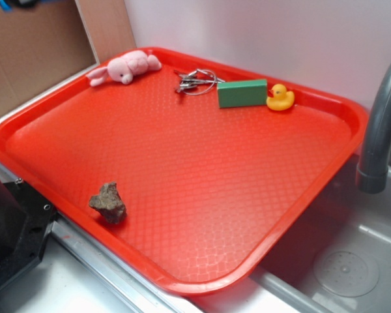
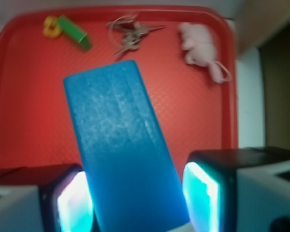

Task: Grab the blue block.

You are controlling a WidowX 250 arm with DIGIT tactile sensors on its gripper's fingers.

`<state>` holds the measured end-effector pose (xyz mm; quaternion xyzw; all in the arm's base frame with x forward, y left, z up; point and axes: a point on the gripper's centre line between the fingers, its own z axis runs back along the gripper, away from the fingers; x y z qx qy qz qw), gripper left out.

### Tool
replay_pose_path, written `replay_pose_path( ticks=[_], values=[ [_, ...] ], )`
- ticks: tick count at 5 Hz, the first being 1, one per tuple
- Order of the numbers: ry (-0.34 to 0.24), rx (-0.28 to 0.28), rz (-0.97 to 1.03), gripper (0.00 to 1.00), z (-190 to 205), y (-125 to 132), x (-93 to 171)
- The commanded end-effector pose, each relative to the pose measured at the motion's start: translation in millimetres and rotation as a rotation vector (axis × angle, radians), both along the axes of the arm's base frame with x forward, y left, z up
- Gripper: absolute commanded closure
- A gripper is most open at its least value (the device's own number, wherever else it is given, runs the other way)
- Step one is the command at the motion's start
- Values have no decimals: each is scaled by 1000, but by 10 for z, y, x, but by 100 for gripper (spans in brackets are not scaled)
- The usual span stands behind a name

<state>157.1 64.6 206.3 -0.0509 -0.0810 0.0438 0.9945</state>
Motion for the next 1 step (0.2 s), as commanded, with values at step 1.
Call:
replay_pose_path(
  ticks=[1],
  values=[
    [-42,113,75,100,271,-412,-51]
  ],
)
